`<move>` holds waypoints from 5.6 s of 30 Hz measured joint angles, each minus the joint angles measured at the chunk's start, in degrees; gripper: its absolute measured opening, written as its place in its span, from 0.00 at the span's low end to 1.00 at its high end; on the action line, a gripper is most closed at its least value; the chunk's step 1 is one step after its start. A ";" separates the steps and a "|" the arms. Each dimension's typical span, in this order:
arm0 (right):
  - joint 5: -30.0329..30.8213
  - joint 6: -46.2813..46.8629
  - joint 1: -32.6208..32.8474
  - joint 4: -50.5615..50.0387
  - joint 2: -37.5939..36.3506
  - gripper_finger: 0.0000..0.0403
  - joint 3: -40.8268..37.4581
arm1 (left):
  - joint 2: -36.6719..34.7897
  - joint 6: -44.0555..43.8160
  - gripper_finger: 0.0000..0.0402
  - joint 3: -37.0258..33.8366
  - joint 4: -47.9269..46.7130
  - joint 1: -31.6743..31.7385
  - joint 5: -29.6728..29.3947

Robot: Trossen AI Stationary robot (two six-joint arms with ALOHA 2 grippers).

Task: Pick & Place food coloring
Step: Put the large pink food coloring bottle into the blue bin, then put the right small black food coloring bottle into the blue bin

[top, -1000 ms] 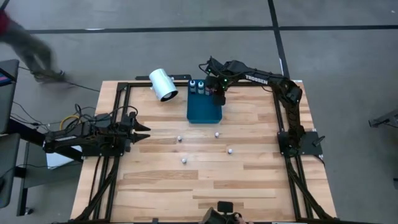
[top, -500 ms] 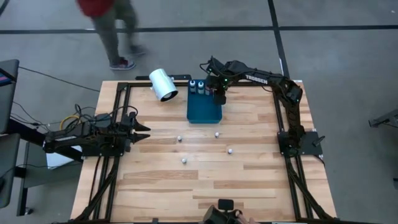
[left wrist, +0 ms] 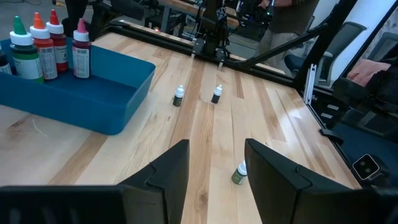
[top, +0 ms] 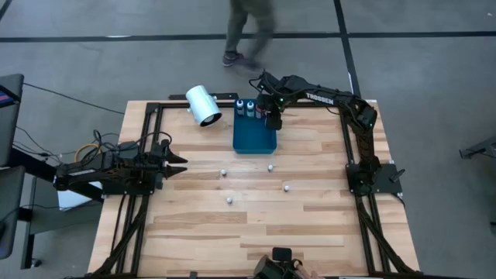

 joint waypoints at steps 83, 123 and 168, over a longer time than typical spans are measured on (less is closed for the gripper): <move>-1.42 46.19 34.22 16.03 -44.57 0.33 -46.57 | 0.00 0.96 0.36 0.00 -1.20 -0.01 0.47; 7.37 54.17 43.33 21.86 -27.18 0.47 -50.62 | 0.00 0.45 0.36 0.00 -1.27 -0.01 0.47; 4.39 49.82 42.73 28.87 -27.17 0.35 -50.62 | 0.00 0.61 0.36 0.00 -1.27 0.00 0.45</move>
